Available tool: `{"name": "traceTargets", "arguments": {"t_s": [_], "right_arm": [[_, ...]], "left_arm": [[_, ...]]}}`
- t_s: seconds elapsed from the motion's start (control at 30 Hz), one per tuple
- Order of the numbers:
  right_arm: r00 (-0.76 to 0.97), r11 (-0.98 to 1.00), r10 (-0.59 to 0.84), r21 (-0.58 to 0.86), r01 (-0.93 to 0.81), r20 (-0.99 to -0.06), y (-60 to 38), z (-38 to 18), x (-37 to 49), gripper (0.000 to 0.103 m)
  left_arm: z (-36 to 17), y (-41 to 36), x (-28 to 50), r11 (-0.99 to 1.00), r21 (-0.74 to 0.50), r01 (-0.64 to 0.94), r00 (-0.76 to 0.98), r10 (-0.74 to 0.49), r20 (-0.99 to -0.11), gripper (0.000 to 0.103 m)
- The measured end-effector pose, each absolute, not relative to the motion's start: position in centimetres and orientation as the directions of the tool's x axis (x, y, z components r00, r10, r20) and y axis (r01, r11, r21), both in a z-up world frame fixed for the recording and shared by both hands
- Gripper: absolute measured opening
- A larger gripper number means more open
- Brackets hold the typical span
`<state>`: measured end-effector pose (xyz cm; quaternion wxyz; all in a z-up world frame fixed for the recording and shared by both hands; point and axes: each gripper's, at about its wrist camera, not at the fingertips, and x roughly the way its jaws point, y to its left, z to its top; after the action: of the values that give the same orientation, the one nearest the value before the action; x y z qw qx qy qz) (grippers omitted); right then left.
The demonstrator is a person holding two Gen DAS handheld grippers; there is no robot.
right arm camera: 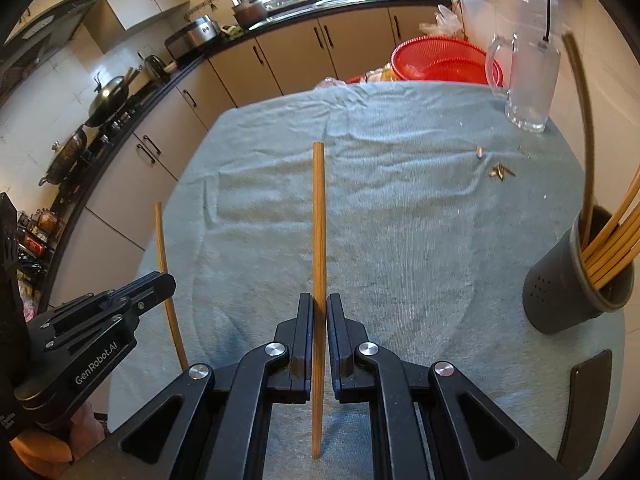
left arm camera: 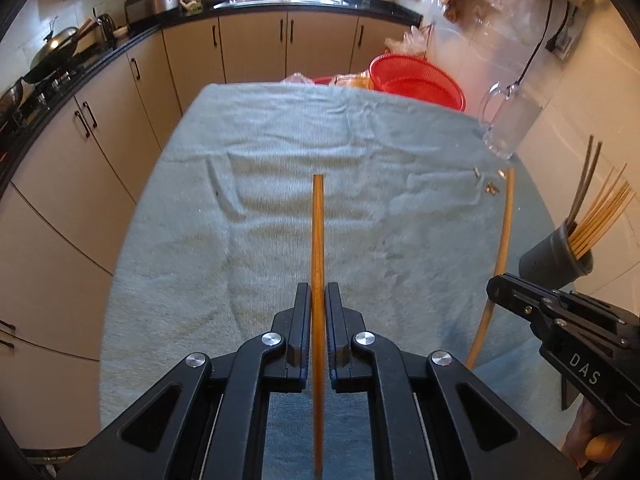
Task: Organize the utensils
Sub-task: 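Lift the left tool's chopstick upright while the right tool lifts its chopstick upright, then carry the left tool's chopstick to the black holder while the right tool carries its chopstick there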
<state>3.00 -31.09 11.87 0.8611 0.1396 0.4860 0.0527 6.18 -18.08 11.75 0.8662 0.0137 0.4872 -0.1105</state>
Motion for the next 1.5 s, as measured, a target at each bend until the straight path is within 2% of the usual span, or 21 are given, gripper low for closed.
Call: {"name": "traceTargets", "arguments": {"t_s": [0.43, 1.5], "right_arm": [[0.590, 0.956, 0.229, 0.293, 0.013, -0.774, -31.6, 15.1, 1.8, 0.007], [0.681, 0.950, 0.196, 0.309, 0.046, -0.706, -35.8, 19.4, -1.8, 0.007]], "left_arm": [[15.7, -18.7, 4.8, 0.975, -0.079, 0.208, 0.571, -0.187, -0.799, 0.006], [20.7, -23.1, 2.9, 0.959, -0.052, 0.279, 0.644, -0.227, -0.730, 0.006]]}}
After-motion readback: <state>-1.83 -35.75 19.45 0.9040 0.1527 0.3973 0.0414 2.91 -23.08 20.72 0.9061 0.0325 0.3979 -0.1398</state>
